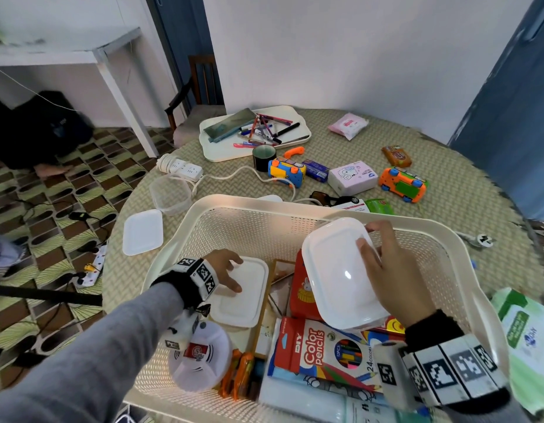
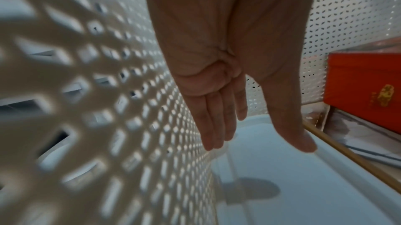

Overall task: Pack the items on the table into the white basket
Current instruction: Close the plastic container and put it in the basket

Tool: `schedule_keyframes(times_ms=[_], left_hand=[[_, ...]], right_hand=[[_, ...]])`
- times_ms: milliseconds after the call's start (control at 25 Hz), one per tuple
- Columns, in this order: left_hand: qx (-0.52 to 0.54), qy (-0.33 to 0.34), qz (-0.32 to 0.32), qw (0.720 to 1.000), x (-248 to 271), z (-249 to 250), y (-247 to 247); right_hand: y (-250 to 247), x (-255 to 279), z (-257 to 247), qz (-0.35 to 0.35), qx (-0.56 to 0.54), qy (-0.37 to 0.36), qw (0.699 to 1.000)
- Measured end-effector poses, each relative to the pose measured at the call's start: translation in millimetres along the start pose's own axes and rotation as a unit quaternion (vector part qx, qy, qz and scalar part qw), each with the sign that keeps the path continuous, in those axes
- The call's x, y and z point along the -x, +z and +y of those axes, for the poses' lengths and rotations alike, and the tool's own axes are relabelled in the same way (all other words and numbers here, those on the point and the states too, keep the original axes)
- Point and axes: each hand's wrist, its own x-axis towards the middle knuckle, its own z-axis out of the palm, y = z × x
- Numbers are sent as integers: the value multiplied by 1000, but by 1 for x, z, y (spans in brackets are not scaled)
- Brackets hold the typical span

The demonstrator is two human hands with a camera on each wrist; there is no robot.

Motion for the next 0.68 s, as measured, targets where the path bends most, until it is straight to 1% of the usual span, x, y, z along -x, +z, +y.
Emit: schedule_keyframes(times_ms=[120, 200, 320, 400, 480, 560, 600, 640, 680], left_hand=[[14, 31, 19, 999, 12, 20, -16], [26, 60, 44, 997, 28, 35, -35], [36, 109, 102, 988, 65, 49, -68], [27, 120, 136, 983, 96, 48, -88], [22, 122, 179, 976, 124, 36, -103], [27, 109, 220, 969, 146, 19, -108], [30, 91, 229, 969, 155, 10, -106], [33, 67, 224, 972, 162, 0, -101], [42, 41, 204, 977, 167, -9, -93]], right_hand=[[2, 1, -2, -11, -8, -2, 1000], [4, 2, -4, -28, -12, 2, 1000], [10, 2, -8, -55, -24, 8, 998], [15, 0, -10, -70, -23, 19, 997], [22, -2, -15, -93, -4, 35, 995], [32, -7, -22, -123, 21, 37, 991], [38, -9, -26, -138, 27, 35, 989], [45, -12, -30, -152, 29, 35, 987], [53, -14, -34, -165, 27, 34, 985]])
